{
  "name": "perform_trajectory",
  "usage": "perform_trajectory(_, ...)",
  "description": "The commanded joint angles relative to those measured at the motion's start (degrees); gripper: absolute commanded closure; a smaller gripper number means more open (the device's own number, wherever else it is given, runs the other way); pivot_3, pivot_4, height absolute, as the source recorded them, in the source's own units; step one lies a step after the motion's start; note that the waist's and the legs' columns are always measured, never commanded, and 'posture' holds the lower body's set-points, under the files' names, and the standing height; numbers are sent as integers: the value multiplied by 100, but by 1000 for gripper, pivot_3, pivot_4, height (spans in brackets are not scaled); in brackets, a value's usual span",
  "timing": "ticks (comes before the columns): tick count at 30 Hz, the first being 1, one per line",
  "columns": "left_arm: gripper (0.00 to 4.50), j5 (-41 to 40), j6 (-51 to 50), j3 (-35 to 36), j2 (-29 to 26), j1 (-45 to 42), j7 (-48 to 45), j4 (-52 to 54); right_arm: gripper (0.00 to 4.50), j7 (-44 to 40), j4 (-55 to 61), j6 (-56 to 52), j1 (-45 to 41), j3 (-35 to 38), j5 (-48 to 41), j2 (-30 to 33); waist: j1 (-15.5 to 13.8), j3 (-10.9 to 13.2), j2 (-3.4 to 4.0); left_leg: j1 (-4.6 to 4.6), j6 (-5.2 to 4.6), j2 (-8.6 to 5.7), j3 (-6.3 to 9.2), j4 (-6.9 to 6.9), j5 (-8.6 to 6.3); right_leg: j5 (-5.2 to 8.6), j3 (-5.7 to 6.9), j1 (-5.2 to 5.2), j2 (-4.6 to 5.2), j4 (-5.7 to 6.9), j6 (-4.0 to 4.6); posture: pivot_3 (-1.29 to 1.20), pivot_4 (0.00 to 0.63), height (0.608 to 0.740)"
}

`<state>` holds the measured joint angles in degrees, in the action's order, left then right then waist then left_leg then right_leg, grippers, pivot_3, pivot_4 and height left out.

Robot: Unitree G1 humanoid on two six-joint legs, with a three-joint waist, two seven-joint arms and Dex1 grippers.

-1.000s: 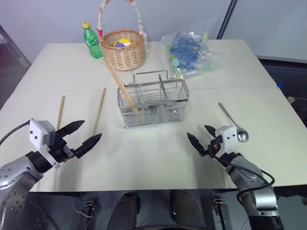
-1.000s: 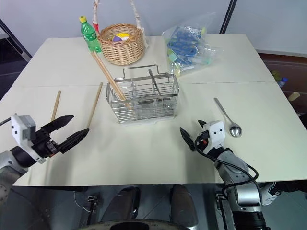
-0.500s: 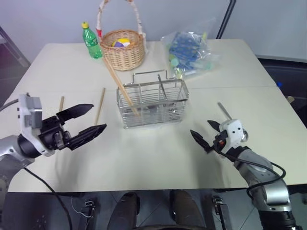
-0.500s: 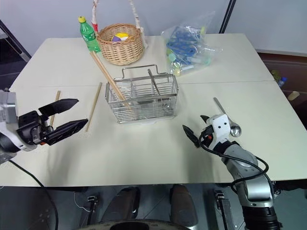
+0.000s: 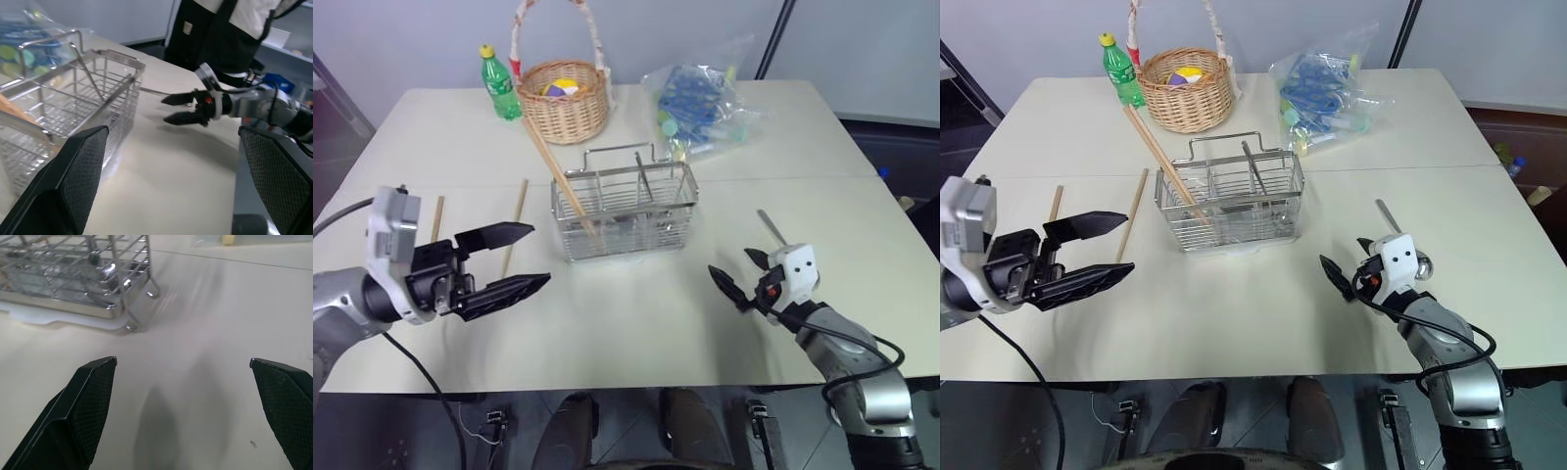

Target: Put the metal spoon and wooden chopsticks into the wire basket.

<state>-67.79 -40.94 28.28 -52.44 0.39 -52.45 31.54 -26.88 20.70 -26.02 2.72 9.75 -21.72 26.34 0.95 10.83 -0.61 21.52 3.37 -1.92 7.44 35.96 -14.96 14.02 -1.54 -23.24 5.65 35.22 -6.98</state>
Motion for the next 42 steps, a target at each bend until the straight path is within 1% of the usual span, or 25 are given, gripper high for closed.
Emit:
perform_trajectory(1, 36, 52, 39, 1, -80, -119, -122, 20, 0, 111, 85, -219, -245, 327, -81, 195, 4, 0, 0, 0, 0, 0, 0, 0, 0, 0, 0, 0, 0, 0, 0, 0, 150, 740)
perform_trajectory(7, 36, 111, 34, -74, -59, -242, -180, -5, 0, -86, -225, -798, -555, 589, -160, 716, -12, 1, 0, 1, 0, 0, 0, 0, 0, 0, 0, 0, 0, 0, 0, 0, 150, 740)
perform_trajectory(10, 36, 133, 49, -107, -39, -295, -204, -9, 0, -368, -533, -1171, -769, 667, -245, 1133, -4, 1, 0, 2, 0, 0, -1, 2, 0, 0, 0, 0, 0, -1, 0, 0, 150, 740)
perform_trajectory(13, 36, 119, 45, -119, -22, -337, -224, -9, 0, -729, -949, -1288, -905, 604, -228, 1514, -4, 1, 1, 1, -1, 0, -2, 1, 0, 0, 0, 0, 0, -1, 0, 0, 150, 740)
perform_trajectory(17, 36, 132, 71, -132, 1, -301, -265, 27, 0, -1064, -1951, -1159, -1349, 460, -8, 1909, 2, 2, 0, 2, -2, 0, -4, 3, 0, 0, 0, 1, 0, -1, 0, 0, 150, 740)
perform_trajectory(23, 36, 157, 86, -133, 64, -224, -217, 85, 0, -1367, -3165, -1034, -2050, 209, 242, 2037, 16, 2, 0, 2, -2, 0, -5, 2, 0, -1, 0, 1, 0, -1, 0, 0, 150, 740)
perform_trajectory(30, 36, 81, 94, -46, 136, -175, -68, 202, 0, -1762, -4128, -997, -2707, -138, 477, 2046, 33, 2, -3, -2, -2, 0, -6, 5, 0, -1, -1, 4, 0, -1, -1, 0, 150, 740)
perform_trajectory(34, 36, 60, 130, 36, 164, -171, 45, 204, 0, -1908, -4271, -1022, -2890, -270, 593, 2043, 40, 1, -3, -4, -2, 0, -7, 8, 0, -2, -1, 5, 0, 0, -1, 0, 150, 740)
perform_trajectory(38, 36, 61, 167, 93, 211, -198, 192, 154, 0, -2121, -4051, -1230, -2784, -379, 583, 2038, 39, 0, -5, -4, -2, 0, -7, 8, 0, -3, -1, 5, 0, 1, -2, 0, 150, 740)
perform_trajectory(41, 0, 53, 182, 120, 225, -236, 269, 103, 859, -2226, -3775, -1530, -2655, -387, 469, 2050, 35, 0, -4, -5, -2, 1, -7, 7, 0, -3, 0, 5, 0, 2, -2, 0, 150, 740)
perform_trajectory(42, 0, 50, 184, 128, 221, -264, 288, 65, 1297, -2239, -3673, -1618, -2611, -382, 448, 2059, 31, 0, -5, -5, -2, 1, -7, 7, 0, -3, -1, 5, 0, 2, -2, 0, 150, 740)
